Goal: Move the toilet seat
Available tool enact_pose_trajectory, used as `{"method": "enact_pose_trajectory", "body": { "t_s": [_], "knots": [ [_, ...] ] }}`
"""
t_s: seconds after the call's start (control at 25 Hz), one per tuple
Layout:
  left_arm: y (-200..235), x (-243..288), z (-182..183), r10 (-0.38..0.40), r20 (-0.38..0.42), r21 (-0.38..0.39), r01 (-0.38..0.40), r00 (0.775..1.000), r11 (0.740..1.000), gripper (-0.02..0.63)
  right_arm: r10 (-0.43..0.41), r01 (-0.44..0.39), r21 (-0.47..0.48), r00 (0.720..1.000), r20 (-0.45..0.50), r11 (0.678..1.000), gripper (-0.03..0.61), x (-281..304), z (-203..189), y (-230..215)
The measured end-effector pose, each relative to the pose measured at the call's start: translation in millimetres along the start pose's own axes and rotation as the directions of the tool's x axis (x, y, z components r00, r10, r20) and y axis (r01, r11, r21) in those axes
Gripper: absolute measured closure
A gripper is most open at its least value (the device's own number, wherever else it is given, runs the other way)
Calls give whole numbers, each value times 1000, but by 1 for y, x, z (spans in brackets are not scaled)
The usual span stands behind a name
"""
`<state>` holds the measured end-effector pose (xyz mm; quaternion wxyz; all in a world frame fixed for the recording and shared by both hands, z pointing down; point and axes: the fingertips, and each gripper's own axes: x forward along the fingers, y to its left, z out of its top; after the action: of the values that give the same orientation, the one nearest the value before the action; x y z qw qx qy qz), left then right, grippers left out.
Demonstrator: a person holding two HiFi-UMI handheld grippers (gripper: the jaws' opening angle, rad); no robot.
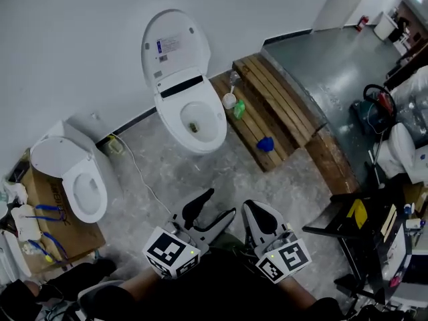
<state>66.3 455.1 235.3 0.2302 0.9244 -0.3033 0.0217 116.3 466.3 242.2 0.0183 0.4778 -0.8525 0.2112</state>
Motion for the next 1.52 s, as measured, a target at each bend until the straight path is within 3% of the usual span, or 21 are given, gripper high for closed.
{"method": "enact_pose_trajectory", "body": {
  "t_s": [0.28,0.64,0.88,1.04,1.4,1.52],
  "knots": [
    [21,-39,-1,-5,11,55,4,1000,999,339,-11,10,-27,1000,-28,1000,538,17,-10,43],
    [31,-56,8,-30,26,61,29,999,998,341,-55,55,-2,998,3,998,537,27,-10,54],
    [41,-44,9,-30,34,23,29,999,999,343,-67,67,40,998,4,997,537,36,-11,39],
    [49,-29,18,-6,36,36,5,999,999,345,-57,56,52,998,11,997,537,45,-2,22],
    [65,27,34,68,33,27,-69,997,997,345,15,-16,62,1000,10,998,537,71,25,-34],
    [73,53,37,97,22,7,-97,995,995,345,37,-37,19,999,-4,999,537,80,35,-56]
  ]
}}
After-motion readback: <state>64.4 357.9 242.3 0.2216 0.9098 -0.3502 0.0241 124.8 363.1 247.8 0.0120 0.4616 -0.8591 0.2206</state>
